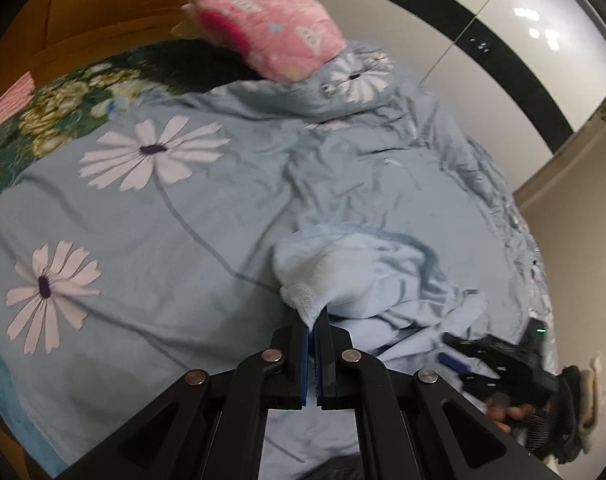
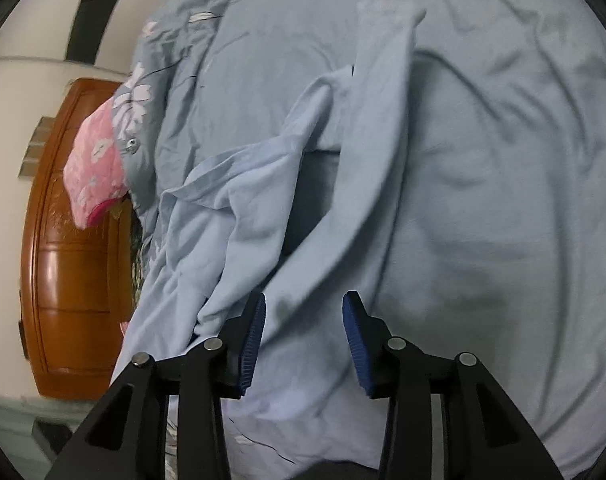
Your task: Fold clothes
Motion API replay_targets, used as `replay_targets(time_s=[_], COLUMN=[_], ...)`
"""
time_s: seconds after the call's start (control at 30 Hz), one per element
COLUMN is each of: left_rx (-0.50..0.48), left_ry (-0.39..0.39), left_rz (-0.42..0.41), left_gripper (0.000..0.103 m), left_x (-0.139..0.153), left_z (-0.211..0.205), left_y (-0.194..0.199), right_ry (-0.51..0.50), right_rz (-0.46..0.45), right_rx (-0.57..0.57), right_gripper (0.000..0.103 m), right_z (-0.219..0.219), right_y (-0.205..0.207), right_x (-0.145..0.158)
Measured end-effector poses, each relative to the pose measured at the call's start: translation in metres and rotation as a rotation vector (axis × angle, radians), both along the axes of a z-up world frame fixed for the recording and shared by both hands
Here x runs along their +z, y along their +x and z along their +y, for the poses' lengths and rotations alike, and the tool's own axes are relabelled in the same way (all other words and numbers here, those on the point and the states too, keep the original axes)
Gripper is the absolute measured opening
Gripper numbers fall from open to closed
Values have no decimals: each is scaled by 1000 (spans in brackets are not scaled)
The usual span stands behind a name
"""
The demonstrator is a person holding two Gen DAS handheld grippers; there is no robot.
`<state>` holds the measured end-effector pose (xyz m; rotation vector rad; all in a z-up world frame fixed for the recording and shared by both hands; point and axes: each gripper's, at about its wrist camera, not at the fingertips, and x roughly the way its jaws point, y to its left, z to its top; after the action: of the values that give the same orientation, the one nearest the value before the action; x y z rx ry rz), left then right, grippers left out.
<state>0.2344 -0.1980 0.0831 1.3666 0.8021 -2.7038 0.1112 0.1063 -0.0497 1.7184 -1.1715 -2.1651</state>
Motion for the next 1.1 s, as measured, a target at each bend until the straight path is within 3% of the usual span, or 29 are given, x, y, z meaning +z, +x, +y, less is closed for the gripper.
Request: replay_targets(time_s=[0.07,0.1,0.13,0.2,0.33,0.47,0.67,0.73,0.8,0.87,1.0,1.1], left_rx=[-12,-18,-24,-36,-36,-3,10,8,0,-21,-77,-140], left_ry=[1,1,0,-1,31,70,11,-21,-12,-19,-26,61], left_rz=[18,26,33,48,99,157,375,462,514,506,369,182], left_gripper=[2,2,2,2,2,2,2,2,2,2,2,2], left_x=[9,12,16,23,41,75,183,217,234,222,153,86], left_z=[3,5,7,10,5,-9,-24,-28,-29,-20,7,39], left_y=[-2,-4,-7,-15,-44,-89,-117,-108,-87,-65,-31,-22], right_ry=[-7,-16,-27,-39,-8,27,70,58,44,54,135,188], right_rz=[-37,-46,-51,-51,56,205,429,503,569,618,641,569], right_rx=[-30,-41,-48,-56,-44,-18,23,26,31,55,103,91], right_gripper=[35,17,9,2,2,1,1,1,1,1,1,1], right_z=[-2,-2,-2,1,13,14,1,1,0,-4,-4,21], right_y=[-4,-6,-8,-11,-25,-61,-102,-105,-100,-91,-69,-54], right_x=[-6,-7,-7,-5,37,108,220,249,269,279,270,239])
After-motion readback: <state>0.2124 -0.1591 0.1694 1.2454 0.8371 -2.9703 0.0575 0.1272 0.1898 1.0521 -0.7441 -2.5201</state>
